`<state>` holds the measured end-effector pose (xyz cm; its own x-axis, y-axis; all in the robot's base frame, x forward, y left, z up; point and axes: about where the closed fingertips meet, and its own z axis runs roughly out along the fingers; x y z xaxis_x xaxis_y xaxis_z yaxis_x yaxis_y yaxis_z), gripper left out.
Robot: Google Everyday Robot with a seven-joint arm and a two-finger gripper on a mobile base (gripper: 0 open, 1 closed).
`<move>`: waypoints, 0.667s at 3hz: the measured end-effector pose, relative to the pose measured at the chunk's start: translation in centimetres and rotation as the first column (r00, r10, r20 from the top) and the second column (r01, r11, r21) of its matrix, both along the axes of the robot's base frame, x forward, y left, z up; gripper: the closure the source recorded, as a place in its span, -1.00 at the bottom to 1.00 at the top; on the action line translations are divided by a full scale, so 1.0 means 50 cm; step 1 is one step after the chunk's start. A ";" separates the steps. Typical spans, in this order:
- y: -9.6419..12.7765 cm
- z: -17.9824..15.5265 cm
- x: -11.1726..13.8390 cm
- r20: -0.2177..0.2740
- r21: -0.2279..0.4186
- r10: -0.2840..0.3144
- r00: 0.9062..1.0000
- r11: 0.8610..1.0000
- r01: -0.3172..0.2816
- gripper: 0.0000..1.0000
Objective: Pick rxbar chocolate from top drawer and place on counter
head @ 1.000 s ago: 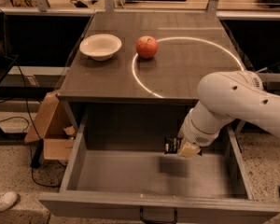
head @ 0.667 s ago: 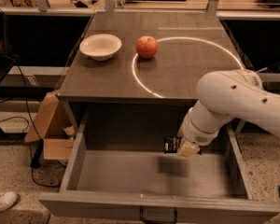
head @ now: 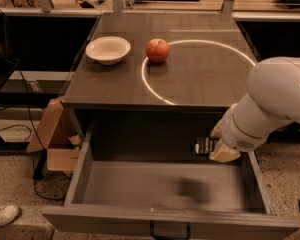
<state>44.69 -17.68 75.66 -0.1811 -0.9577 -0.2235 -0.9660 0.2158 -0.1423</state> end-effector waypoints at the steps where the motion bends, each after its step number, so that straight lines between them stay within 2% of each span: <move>1: -0.001 0.002 -0.001 0.002 -0.001 -0.001 1.000 1.000 0.001 1.00; 2: -0.013 0.012 0.009 0.005 -0.001 -0.013 1.000 1.000 0.013 1.00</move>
Offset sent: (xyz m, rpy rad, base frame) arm 0.0130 -0.0163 0.0146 -0.0006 -0.0102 -0.0332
